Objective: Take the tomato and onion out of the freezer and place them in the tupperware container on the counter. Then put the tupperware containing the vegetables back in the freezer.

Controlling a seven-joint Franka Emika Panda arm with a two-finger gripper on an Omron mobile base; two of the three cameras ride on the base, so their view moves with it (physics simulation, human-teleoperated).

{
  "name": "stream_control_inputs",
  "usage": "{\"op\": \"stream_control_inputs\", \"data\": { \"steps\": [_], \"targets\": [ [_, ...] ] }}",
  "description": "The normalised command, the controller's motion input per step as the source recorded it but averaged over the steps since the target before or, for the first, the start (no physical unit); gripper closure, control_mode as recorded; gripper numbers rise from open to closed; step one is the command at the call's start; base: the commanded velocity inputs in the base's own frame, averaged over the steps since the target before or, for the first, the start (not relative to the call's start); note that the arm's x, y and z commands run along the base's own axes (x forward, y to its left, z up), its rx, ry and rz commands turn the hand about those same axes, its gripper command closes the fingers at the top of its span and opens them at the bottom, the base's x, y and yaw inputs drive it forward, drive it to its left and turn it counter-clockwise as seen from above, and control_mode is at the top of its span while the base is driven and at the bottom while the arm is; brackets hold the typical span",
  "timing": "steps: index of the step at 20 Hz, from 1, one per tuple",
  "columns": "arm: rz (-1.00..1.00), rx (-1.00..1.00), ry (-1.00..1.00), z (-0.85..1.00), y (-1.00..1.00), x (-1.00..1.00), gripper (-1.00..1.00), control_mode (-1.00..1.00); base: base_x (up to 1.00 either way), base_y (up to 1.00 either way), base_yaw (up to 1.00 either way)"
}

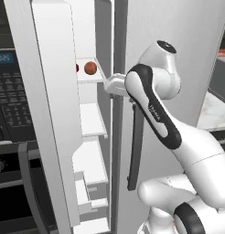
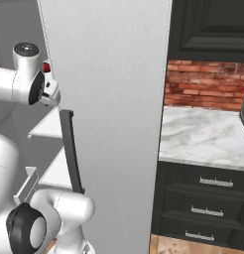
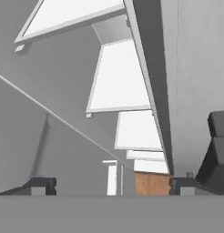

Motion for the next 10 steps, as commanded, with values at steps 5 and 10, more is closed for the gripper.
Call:
{"op": "stream_control_inputs", "data": {
  "steps": [5,10],
  "targets": [
    [-0.02,0.14,-0.03,0.0,0.78,0.32,-1.0,-1.0,0.0,0.0,0.0],
    [0.0,0.17,0.0,0.0,0.8,0.05,-1.0,-1.0,0.0,0.0,0.0]
  ]
}}
